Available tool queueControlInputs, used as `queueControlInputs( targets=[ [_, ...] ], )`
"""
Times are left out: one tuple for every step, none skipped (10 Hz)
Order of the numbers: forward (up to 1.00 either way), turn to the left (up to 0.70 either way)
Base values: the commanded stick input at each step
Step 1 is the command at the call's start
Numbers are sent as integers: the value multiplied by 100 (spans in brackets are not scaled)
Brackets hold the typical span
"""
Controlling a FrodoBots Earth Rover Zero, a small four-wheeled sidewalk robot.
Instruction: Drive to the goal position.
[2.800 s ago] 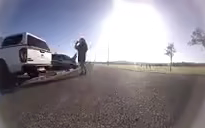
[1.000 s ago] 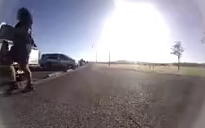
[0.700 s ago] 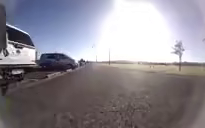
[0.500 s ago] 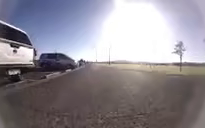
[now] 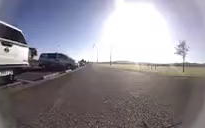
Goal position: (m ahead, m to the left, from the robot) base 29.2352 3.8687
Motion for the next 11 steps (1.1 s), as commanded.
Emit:
queueControlInputs(
  targets=[
    [70,0],
    [70,0],
    [70,0],
    [70,0],
    [70,0],
    [70,0],
    [70,0],
    [70,0],
    [70,0],
    [70,0],
    [70,0]
  ],
)
